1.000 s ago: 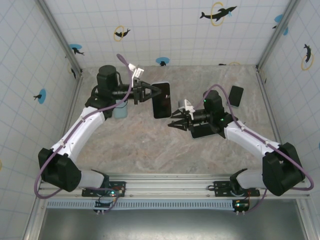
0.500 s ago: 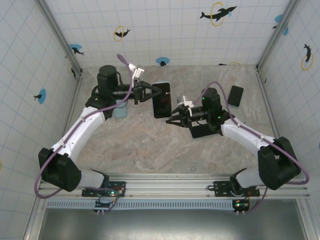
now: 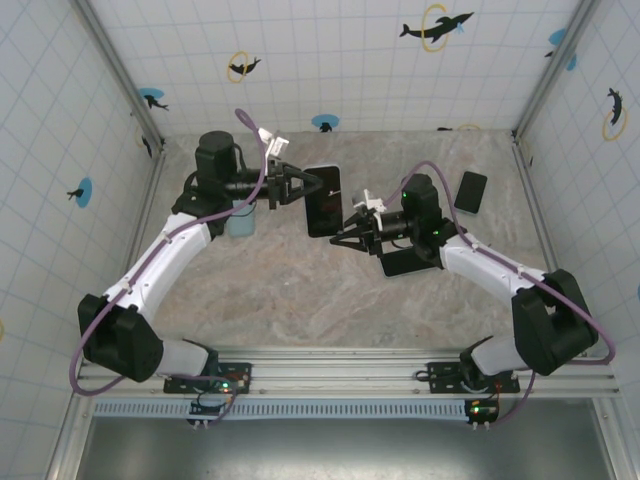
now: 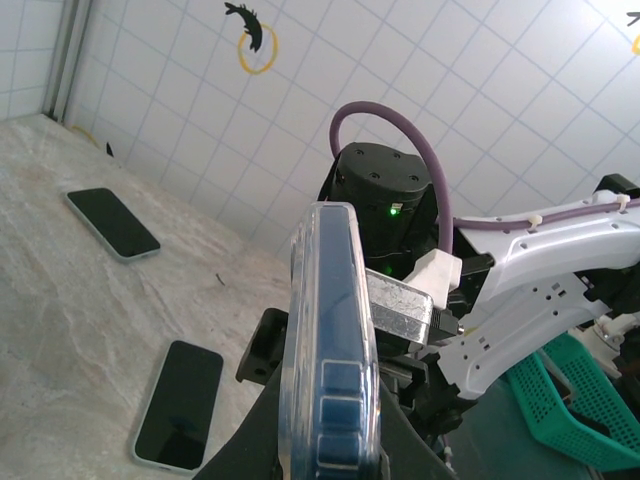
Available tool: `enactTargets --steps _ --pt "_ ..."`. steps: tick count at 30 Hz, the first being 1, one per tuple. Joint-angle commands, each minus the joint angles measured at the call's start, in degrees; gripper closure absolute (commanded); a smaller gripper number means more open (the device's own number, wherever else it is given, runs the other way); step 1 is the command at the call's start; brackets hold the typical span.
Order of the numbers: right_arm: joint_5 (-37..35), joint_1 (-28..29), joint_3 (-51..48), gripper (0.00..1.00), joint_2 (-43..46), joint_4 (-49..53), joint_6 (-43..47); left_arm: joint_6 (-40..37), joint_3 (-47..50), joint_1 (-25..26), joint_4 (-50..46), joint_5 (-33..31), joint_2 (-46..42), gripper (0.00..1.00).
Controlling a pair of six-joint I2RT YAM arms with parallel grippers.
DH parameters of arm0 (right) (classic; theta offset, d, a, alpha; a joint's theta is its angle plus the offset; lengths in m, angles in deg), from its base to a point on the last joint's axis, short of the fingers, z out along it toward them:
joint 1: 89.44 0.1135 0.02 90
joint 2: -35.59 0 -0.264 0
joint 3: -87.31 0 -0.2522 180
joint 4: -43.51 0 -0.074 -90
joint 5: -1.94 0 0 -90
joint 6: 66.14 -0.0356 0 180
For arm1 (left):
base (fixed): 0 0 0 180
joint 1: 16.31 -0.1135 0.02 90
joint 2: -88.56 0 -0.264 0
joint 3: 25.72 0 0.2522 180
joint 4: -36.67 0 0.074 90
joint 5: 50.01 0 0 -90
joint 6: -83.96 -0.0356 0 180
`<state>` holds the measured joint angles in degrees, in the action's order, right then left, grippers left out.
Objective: Take the phone out of the phone case
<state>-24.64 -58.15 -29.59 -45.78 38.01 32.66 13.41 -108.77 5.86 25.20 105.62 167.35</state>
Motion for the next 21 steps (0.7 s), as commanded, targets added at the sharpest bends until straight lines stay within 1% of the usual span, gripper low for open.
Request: enactTargets --steps 1,5,7,11,14,15,17,21 --pt "0.98 0.18 2.92 0.82 -0.79 -2.91 -0.83 -1.08 -0.19 -0.11 3.08 2.7 -0.12 1.0" --pt "1.38 0.26 3.5 0.88 -1.17 -0.19 1.64 -0.27 -0.31 -0.13 3.23 2.85 0.05 1.0" --pt "0.52 0.18 3.38 0.93 -1.0 -0.42 2.22 1.07 -0.32 -0.11 3.82 3.36 0.14 1.0" --pt "-1.67 -0.05 3.77 0.96 -0.9 -2.01 2.37 3.68 0.43 0.95 4.11 3.57 0.1 1.0" --pt "-6.53 -0.22 4.06 0.98 -0.43 -1.06 5.76 7.5 1.28 1.8 4.33 4.22 -0.14 1.0" --pt "-8.77 -0.27 4.24 0.99 -0.17 0.65 8.51 9.54 1.96 3.51 5.74 4.31 -0.49 1.0" --pt "-13.34 -0.31 4.04 0.99 0.3 1.96 12.71 13.29 3.52 4.1 8.3 4.24 -1.57 1.0" --pt "-16.18 -2.32 3.59 1.0 -0.27 -3.63 12.23 14.79 4.51 5.28 7.68 4.35 -3.41 1.0"
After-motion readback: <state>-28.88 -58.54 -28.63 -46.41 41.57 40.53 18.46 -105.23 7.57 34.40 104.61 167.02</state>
